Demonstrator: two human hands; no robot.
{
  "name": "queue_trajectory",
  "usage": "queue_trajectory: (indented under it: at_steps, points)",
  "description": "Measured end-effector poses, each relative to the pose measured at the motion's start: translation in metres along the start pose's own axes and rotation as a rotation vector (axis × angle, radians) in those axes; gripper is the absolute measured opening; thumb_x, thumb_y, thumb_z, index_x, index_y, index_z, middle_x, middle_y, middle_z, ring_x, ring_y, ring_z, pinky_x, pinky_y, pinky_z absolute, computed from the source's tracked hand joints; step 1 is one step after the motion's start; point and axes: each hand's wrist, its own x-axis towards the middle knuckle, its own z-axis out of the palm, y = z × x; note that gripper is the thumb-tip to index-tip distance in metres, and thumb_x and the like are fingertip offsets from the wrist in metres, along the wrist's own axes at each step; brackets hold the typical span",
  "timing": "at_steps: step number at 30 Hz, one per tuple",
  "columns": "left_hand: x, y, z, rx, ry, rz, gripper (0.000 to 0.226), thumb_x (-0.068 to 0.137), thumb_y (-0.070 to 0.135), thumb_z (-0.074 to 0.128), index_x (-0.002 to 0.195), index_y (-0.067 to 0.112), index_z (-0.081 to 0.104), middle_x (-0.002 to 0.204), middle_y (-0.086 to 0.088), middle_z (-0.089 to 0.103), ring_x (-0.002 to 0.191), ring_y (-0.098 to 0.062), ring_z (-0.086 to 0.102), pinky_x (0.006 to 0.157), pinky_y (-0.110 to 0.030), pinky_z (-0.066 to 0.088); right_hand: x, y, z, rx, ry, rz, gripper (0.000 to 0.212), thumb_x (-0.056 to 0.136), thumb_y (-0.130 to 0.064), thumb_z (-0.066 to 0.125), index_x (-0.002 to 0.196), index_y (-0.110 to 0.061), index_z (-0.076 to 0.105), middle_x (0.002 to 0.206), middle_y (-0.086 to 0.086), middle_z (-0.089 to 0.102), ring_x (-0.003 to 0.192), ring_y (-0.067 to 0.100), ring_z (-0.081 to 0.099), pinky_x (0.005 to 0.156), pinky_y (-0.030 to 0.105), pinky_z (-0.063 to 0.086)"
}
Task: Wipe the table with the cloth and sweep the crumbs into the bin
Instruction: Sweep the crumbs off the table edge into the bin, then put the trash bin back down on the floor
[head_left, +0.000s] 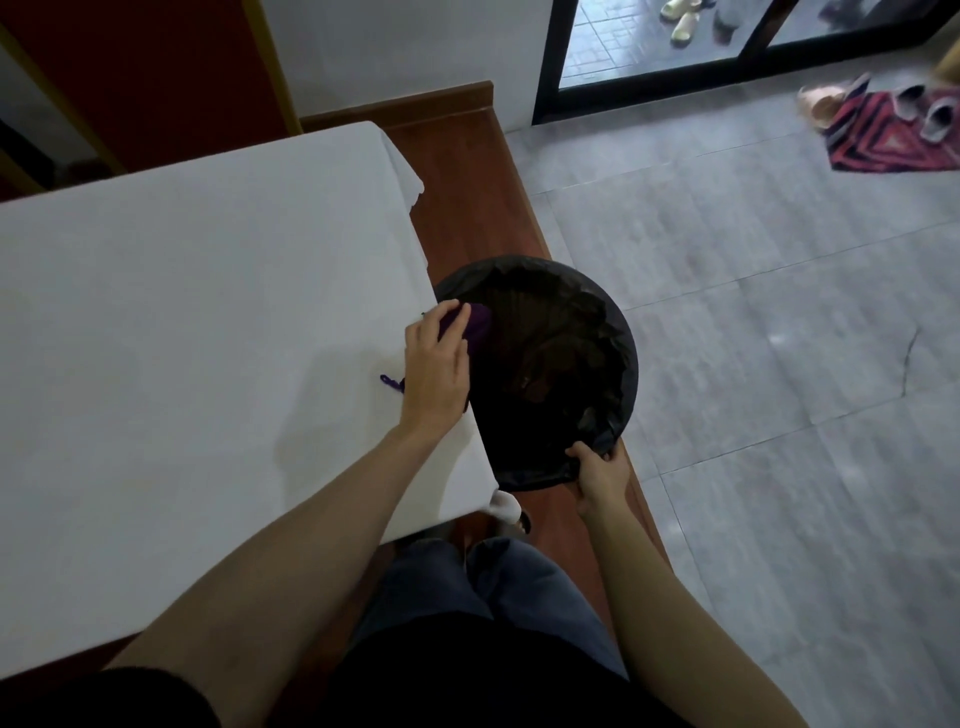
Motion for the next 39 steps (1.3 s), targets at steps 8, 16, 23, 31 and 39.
queue_trajectory:
  at_steps: [8, 16, 23, 31, 39]
  points:
    - [-0.013, -0.054, -0.055, 0.083, 0.193, -0.05, 0.04, 0.098, 0.006, 0.047, 0.137, 0.004, 0.056, 0.137, -0.016, 0.053, 0.117, -0.034, 0.047, 0.103, -0.029, 0.038, 0.006, 0.0, -0.009, 0.01, 0.028, 0.01, 0.05, 0.08, 0.009, 0.061, 0.125, -0.01, 0.056, 0.12, 0.016, 0.063, 0.11, 0.035, 0.061, 0.093, 0.054, 0.053]
    - [-0.047, -0.105, -0.069, 0.39, 0.048, -0.203, 0.046, 0.098, 0.007, 0.049, 0.144, 0.01, 0.048, 0.147, -0.014, 0.047, 0.124, -0.041, 0.045, 0.095, -0.053, 0.044, 0.011, 0.005, -0.017, 0.052, 0.092, 0.041, 0.058, 0.078, 0.008, 0.062, 0.134, -0.007, 0.053, 0.122, 0.018, 0.063, 0.111, 0.035, 0.062, 0.095, 0.052, 0.053]
    - [-0.047, -0.105, -0.062, 0.496, -0.079, -0.276, 0.052, 0.104, 0.026, 0.032, 0.155, 0.018, 0.03, 0.161, -0.008, 0.029, 0.149, -0.032, 0.024, 0.117, -0.059, 0.016, 0.013, 0.006, -0.025, 0.06, 0.108, 0.053, 0.06, 0.076, 0.005, 0.064, 0.133, -0.011, 0.053, 0.123, 0.015, 0.063, 0.111, 0.034, 0.061, 0.095, 0.053, 0.053]
    - [-0.035, -0.071, -0.057, 0.527, -0.109, -0.213, 0.057, 0.104, 0.033, 0.037, 0.157, 0.017, 0.021, 0.165, -0.01, 0.017, 0.152, -0.035, 0.007, 0.12, -0.06, 0.007, 0.022, 0.001, -0.04, 0.085, 0.109, 0.058, 0.063, 0.075, 0.004, 0.064, 0.134, -0.014, 0.052, 0.123, 0.015, 0.063, 0.109, 0.033, 0.062, 0.093, 0.053, 0.054]
    - [0.051, 0.028, 0.026, 0.114, -0.419, 0.09, 0.064, 0.102, 0.028, 0.047, 0.157, 0.012, 0.019, 0.164, -0.009, 0.018, 0.152, -0.026, 0.013, 0.124, -0.04, 0.015, 0.044, -0.009, -0.074, 0.082, 0.131, 0.024, 0.051, 0.072, 0.004, 0.065, 0.12, -0.013, 0.059, 0.118, 0.018, 0.065, 0.108, 0.036, 0.063, 0.092, 0.055, 0.054]
